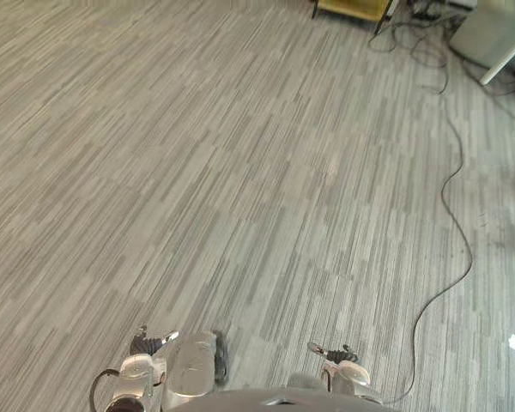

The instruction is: Pick up cushions and gather them together orderly.

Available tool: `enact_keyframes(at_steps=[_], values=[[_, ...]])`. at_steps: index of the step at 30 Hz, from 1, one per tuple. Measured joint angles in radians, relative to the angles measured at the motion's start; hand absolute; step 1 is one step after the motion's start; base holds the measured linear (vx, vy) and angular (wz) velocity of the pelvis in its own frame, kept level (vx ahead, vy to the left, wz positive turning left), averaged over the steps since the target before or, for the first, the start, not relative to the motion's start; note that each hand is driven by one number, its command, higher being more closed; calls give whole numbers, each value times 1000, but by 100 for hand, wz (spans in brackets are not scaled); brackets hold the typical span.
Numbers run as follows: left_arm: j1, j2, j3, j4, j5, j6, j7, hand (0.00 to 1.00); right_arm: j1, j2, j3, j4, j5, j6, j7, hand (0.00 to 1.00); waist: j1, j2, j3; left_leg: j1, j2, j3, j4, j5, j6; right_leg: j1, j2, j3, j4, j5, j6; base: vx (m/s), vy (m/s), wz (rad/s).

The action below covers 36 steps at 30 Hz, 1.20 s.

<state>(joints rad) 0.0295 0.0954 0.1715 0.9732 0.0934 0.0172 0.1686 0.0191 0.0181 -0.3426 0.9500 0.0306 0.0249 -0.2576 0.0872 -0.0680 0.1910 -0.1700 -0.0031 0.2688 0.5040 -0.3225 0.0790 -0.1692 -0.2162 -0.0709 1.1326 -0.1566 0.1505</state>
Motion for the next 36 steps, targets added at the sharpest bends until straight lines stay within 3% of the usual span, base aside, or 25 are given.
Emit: enact_keyframes(at_steps=[1, 3, 6, 7, 9, 10, 12, 13, 14, 15, 16, 17, 18, 20, 21, 22, 24, 26, 27, 30, 32, 33, 34, 35, 36], values=[[6, -2, -8, -1, 1, 3, 0, 0, 15, -8, 2, -21, 0, 0, 8, 0, -7, 7, 3, 87, -3, -12, -57, -1, 1, -61, -8, -45, 50, -27, -32, 506, 66, 15], [7, -5, -22, -2, 2, 3, -1, 0, 27, -6, -4, -38, 2, -4, 13, 0, -16, 27, 2, 149, -2, -26, -111, -1, 1, -123, -7, -93, 36, -50, -44, 382, 23, 19], [-14, -34, -32, -3, 1, 3, -1, 0, 30, 0, -24, -79, 2, -16, 20, 0, -41, 26, 1, 265, 6, -70, -197, -20, -25, -241, -2, -170, -92, -96, -69, 474, -58, 31], [-20, -49, -47, -3, 2, 4, -1, 0, 30, 2, -27, -96, 3, -22, 20, 0, -49, 32, 4, 303, 19, -81, -225, -38, -36, -277, 12, -189, -211, -94, -73, 377, -95, 28], [-24, -59, -69, 0, 17, 3, -3, 0, 30, 2, -26, -106, 4, -22, 21, 0, -57, 33, 5, 357, 33, -81, -275, -41, -40, -290, 39, -205, -503, -44, -94, 454, -144, 42], [-30, -67, -86, 1, 24, 4, -8, 0, 32, 1, -30, -105, 4, -21, 21, 0, -67, 33, 5, 408, 44, -82, -316, -46, -49, -287, 48, -215, -744, 42, -98, 558, -199, 58], [-28, -72, -91, 1, 28, 4, -9, 0, 31, -3, -36, -101, 4, -21, 20, 0, -75, 32, 5, 456, 48, -91, -345, -52, -59, -281, 52, -216, -885, 108, -95, 496, -189, 51], [-24, -81, -89, 6, 30, 4, -8, 0, 29, -11, -44, -100, 4, -20, 20, 0, -83, 37, 8, 494, 53, -111, -369, -57, -68, -269, 57, -209, -911, 213, -104, 534, -190, 32], [-25, -87, -84, 20, 32, 3, -6, 0, 24, -23, -47, -94, 2, -18, 20, 0, -84, 56, 4, 516, 71, -132, -371, -44, -87, -274, 68, -196, -860, 270, -124, 642, -247, 22], [-26, -98, -83, 46, 46, 5, -7, 0, 14, -39, -59, -88, 3, -21, 21, 0, -87, 92, 2, 509, 103, -146, -326, -13, -108, -310, 91, -184, -746, 245, -158, 635, -261, 5], [-26, -102, -83, 49, 48, 5, -7, 0, 12, -43, -63, -88, 2, -21, 21, 0, -87, 99, 1, 507, 108, -151, -314, -11, -109, -314, 96, -186, -732, 229, -166, 636, -282, -9], [-21, -119, -72, 50, 49, 5, -7, 0, 9, -63, -75, -88, 2, -18, 21, 0, -89, 142, 1, 460, 160, -175, -154, 10, -127, -310, 120, -215, -652, 149, -182, 527, -214, -10], [-20, -124, -62, 50, 49, 5, -7, 0, 9, -66, -78, -88, 2, -17, 21, 0, -91, 151, 4, 431, 175, -191, -65, 34, -129, -298, 130, -220, -630, 117, -185, 526, -196, -14], [-16, -126, -34, 43, 48, 5, -9, 0, 11, -65, -85, -86, 2, -16, 18, 0, -94, 164, 8, 330, 207, -248, 210, 194, -141, -239, 158, -232, -597, 41, -205, 517, -160, -8], [-12, -126, -31, 33, 48, 4, -9, 0, 13, -64, -81, -76, 1, -16, 17, 0, -93, 172, 7, 250, 230, -273, 405, 251, -169, -192, 182, -230, -597, 1, -215, 747, -184, -22], [-10, -125, -21, 14, 48, 3, -11, 0, 14, -63, -57, -69, 2, -16, 16, 0, -84, 170, 11, 139, 257, -255, 642, 235, -171, -117, 209, -221, -604, -45, -224, 489, -107, -23], [-10, -123, -20, -3, 47, 1, -13, 0, 14, -60, -50, -67, 2, -16, 16, 0, -77, 167, 12, 85, 272, -230, 731, 208, -152, -59, 222, -213, -622, -68, -224, 458, -75, -19], [0, -125, -18, -54, 47, 0, -18, 0, 23, -44, -29, -65, 5, -4, 14, 0, -54, 148, 21, -28, 276, -176, 791, 168, -124, 56, 227, -185, -679, -103, -219, 499, -24, -22], [4, -128, -19, -83, 44, 0, -19, 0, 16, -41, -15, -68, 10, 0, 8, 0, -47, 151, 19, -117, 270, -146, 760, 145, -108, 132, 225, -175, -745, -111, -210, 570, 40, -14], [5, -127, -25, -111, 29, -2, -18, 0, 14, -37, -11, -65, 12, 1, -5, 0, -25, 150, 19, -209, 257, -93, 587, 99, -103, 235, 217, -155, -857, -99, -181, 426, 97, -15], [3, -124, -47, -120, 26, -4, -9, 0, 2, -33, -23, -24, 12, 2, -12, 0, -7, 143, 15, -219, 214, -33, 179, 109, -108, 298, 189, -134, -914, -88, -148, 509, 204, -40], [2, -127, -50, -120, 26, -5, -6, 0, -7, -29, -23, -27, 12, 2, -13, 0, 1, 143, 15, -205, 185, -27, -35, 176, -108, 326, 173, -119, -931, -103, -120, 540, 275, -53], [2, -126, -45, -119, 18, -8, -6, 0, -6, -24, -23, -24, 12, 3, -12, 0, 11, 133, 18, -175, 156, -29, -140, 340, -81, 355, 151, -95, -943, -119, -94, 568, 280, -43], [-5, -119, -46, -118, 21, -8, -3, 0, 4, -3, -19, -28, 12, 4, -13, 0, 12, 97, 11, -117, 110, 10, -202, 355, -69, 369, 118, -75, -963, -106, -110, 556, 268, -25], [-6, -113, -48, -119, 22, -10, 0, 0, 1, 5, -14, -30, 12, 4, -13, 0, 9, 92, 10, -115, 108, 18, -200, 358, -57, 371, 117, -74, -984, -92, -118, 519, 215, -18]])
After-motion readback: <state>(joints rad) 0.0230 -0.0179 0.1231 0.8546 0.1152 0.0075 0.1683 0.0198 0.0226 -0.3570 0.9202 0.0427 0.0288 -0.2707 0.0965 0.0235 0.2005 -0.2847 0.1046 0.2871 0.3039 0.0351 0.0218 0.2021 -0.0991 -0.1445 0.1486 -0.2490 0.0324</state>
